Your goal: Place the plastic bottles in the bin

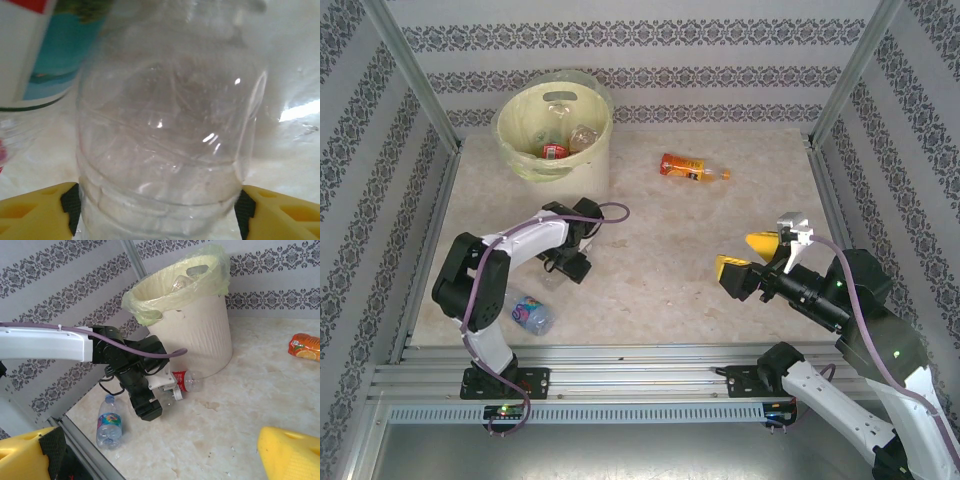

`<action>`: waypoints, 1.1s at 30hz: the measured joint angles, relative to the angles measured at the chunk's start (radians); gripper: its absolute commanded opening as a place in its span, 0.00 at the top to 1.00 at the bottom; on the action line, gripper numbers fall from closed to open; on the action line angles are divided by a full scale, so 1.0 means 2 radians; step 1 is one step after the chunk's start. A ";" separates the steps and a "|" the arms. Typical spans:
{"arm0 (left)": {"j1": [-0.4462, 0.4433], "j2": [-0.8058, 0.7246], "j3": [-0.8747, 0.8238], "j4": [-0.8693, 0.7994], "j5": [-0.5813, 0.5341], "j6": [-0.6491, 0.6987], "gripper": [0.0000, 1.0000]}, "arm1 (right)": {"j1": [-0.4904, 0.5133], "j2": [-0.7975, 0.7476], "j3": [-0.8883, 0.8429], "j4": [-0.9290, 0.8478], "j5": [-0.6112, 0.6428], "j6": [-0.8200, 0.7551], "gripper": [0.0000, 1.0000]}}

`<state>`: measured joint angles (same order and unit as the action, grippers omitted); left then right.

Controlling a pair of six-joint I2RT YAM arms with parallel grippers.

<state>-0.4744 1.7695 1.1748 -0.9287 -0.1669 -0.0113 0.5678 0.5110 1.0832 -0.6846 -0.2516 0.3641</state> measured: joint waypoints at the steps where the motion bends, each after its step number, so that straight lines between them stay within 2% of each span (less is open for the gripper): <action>1: -0.004 0.004 0.000 0.000 0.001 -0.001 0.25 | 0.000 0.000 0.000 0.000 0.000 0.000 0.02; 7: -0.019 0.012 0.000 -0.003 0.004 -0.017 0.36 | 0.000 0.000 0.000 0.000 0.000 0.000 0.02; 16: -0.062 -0.006 0.007 -0.003 0.056 -0.036 0.39 | 0.000 0.000 0.000 0.000 0.000 0.000 0.02; 25: -0.074 -0.098 0.050 0.012 0.179 -0.045 0.38 | 0.000 0.000 -0.003 0.005 -0.002 0.004 0.02; 33: -0.074 -0.119 0.123 0.029 0.286 -0.057 0.38 | 0.000 0.000 -0.003 0.022 -0.014 0.013 0.02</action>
<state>-0.6220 1.5314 1.4200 -0.8711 0.4049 -0.1249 0.5678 0.5110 1.0775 -0.6407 -0.2790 0.3904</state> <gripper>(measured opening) 0.619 0.982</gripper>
